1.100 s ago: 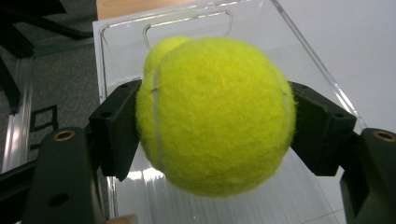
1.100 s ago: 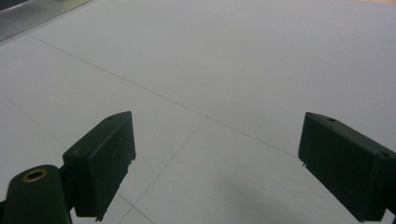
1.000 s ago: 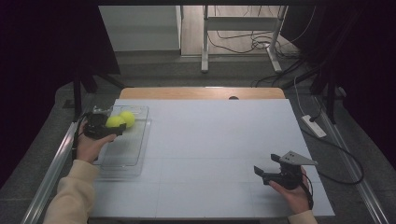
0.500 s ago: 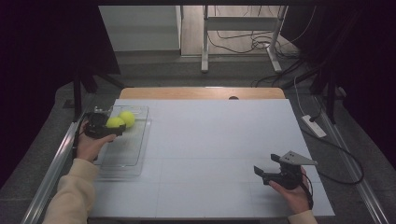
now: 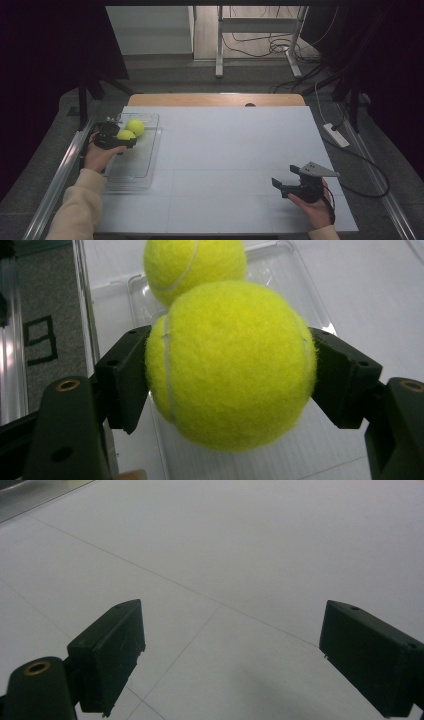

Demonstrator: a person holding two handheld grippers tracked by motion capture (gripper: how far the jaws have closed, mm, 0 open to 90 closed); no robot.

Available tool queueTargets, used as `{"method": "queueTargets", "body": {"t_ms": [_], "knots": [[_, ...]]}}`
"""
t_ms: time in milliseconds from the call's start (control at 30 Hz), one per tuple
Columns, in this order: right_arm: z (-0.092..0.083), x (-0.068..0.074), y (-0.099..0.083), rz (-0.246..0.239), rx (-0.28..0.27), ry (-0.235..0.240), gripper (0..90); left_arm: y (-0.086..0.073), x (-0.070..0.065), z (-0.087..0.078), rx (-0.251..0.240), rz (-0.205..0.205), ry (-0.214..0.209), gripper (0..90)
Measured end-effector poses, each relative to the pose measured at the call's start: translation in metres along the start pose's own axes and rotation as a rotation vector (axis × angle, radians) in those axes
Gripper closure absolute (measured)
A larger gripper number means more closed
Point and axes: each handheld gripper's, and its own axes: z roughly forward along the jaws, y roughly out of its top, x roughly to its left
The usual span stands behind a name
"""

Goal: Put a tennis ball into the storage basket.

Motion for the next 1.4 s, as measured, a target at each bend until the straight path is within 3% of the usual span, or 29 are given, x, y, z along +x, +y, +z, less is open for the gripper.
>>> {"method": "queueTargets", "body": {"t_ms": [467,667,1000,1233,1400], "knots": [[0.000,0.000,0.000,-0.002,0.001,0.003,11.1,0.000,0.001,-0.003,-0.014,0.006,0.007,26.1],[0.000,0.000,0.000,-0.002,0.004,0.004,11.1,0.001,-0.003,-0.013,-0.085,-0.009,-0.016,15.8],[0.000,-0.001,-0.001,-0.002,0.003,0.002,11.1,0.000,-0.008,-0.027,-0.159,-0.002,-0.032,13.2],[-0.001,-0.003,-0.001,0.001,0.000,0.003,11.1,-0.002,-0.014,-0.037,-0.217,-0.006,-0.081,13.7],[0.001,-0.004,0.000,0.004,0.001,0.004,11.1,-0.004,-0.019,-0.044,-0.249,0.018,-0.132,13.6]]}}
